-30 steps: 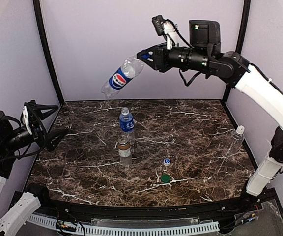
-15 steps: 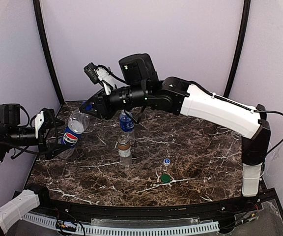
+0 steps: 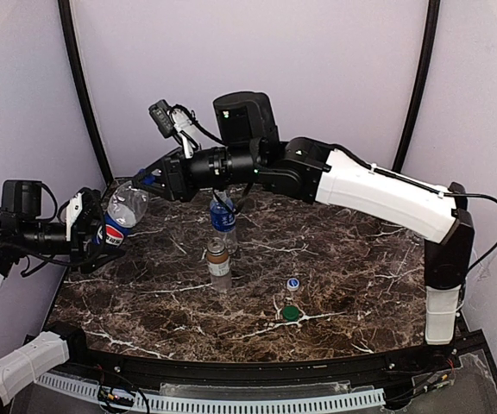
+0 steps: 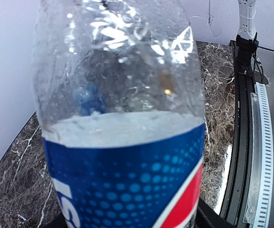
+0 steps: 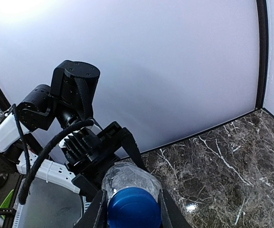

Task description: Unscrew the bottle caps

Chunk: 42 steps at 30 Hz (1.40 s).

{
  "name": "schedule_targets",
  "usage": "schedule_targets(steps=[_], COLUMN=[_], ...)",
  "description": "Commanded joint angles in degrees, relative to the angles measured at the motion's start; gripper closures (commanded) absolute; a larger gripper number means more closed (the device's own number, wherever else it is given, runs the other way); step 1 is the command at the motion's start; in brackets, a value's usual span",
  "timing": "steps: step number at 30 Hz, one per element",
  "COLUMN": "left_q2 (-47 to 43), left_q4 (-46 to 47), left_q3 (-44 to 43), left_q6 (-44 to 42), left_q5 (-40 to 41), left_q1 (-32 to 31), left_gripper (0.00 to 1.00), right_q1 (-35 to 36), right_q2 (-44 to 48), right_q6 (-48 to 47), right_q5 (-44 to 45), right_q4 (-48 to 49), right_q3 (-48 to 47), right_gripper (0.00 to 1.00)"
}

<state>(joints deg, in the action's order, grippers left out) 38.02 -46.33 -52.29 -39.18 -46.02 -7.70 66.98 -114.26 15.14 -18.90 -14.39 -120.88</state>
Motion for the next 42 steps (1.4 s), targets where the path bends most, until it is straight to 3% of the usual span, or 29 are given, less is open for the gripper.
schedule_targets(steps=[1, 7, 8, 12, 17, 24, 31, 42], left_q2=[0.17, -0.17, -0.21, -0.5, -2.99, -8.46, -11.2, -13.26], left_q4=[0.97, 0.58, 0.55, 2.42, 7.37, 25.28, 38.99, 42.61], left_q3=[-1.63, -1.92, -1.93, -1.84, -1.15, 4.7, 10.82, 13.54], left_q6=[1.55, 0.56, 0.06, -1.38, -12.58, -31.42, -50.34, -54.86], left_q5=[-3.07, -3.36, -2.93, 3.38, 15.14, 32.42, 40.21, 39.76], left_q1=[-0.55, -0.57, -0.56, -0.56, -0.83, -1.95, -2.84, -4.28], left_gripper=[0.38, 0.58, 0.59, 0.62, 0.63, 0.63, 0.64, 0.64], right_q1=[0.17, 0.16, 0.1, -0.04, -1.15, -3.77, -3.79, -3.79], right_q2=[0.15, 0.79, 1.18, 2.82, 6.22, 5.78, 2.3, -4.07], right_q6=[1.52, 1.4, 1.31, 1.45, 1.86, 8.7, 11.7, 15.45], right_q5=[-1.54, -0.91, -0.44, 0.59, 0.28, -1.47, -8.6, -11.36], right_q4=[4.03, 4.02, 4.02, 3.59, 3.59, 5.24, 10.03, 11.51], right_q3=[0.56, 1.87, 2.4, 4.6, 7.72, 11.38, 9.49, 3.21], right_gripper=[1.0, 1.0, 0.9, 0.35, 0.07, 0.05, 0.06, 0.2])
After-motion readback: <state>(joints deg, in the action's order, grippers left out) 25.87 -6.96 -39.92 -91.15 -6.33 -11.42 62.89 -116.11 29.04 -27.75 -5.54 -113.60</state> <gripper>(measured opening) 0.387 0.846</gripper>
